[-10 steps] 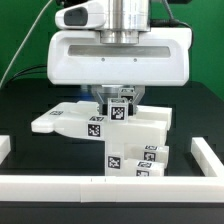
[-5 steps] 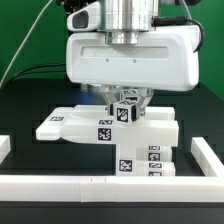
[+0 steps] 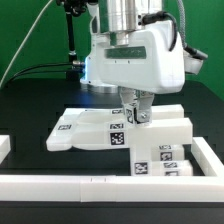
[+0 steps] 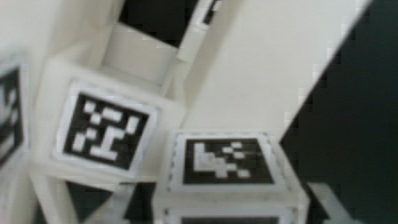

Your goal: Assemble chair

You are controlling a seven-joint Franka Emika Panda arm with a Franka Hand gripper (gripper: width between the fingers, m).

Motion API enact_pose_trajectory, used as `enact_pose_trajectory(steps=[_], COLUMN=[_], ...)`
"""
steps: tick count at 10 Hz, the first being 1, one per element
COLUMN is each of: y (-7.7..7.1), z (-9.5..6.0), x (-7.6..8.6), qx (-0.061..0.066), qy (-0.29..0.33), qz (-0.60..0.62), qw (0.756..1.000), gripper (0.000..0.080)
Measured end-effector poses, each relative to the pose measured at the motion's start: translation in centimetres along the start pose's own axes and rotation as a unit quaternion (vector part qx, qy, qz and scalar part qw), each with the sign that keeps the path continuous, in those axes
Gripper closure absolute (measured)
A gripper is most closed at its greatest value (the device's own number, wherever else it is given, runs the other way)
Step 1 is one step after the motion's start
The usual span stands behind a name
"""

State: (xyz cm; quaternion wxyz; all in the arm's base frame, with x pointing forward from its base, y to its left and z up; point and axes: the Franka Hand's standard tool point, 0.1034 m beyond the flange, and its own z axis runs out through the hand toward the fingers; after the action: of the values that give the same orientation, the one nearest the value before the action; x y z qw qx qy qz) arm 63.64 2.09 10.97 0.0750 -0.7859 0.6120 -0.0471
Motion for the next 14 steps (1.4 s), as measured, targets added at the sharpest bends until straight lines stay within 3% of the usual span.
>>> enact_pose_trajectory(steps=[3,6,9,12,13,14], y=[-0.9,-1.5,-1.8,-1.8,-1.5,-1.1], z=[0.1,0.4,0.4,0.5,0.5,0.4], x=[-1.7,-3.6,-3.7,-3.6,-3.6,-3.4], qx=[0.001,-0.001,0.004,0.003,-0.008,-0.034], qy=[-0.005,-0.008,0.001,0.001,-0.001,-0.015], qz=[0.119,0.241,0.343,0.321,0.267,0.178], qw=[0.993,0.970,0.939,0.947,0.964,0.983], gripper=[0.0530,0.0530,0.0530,0.0529,0.0362,0.0206])
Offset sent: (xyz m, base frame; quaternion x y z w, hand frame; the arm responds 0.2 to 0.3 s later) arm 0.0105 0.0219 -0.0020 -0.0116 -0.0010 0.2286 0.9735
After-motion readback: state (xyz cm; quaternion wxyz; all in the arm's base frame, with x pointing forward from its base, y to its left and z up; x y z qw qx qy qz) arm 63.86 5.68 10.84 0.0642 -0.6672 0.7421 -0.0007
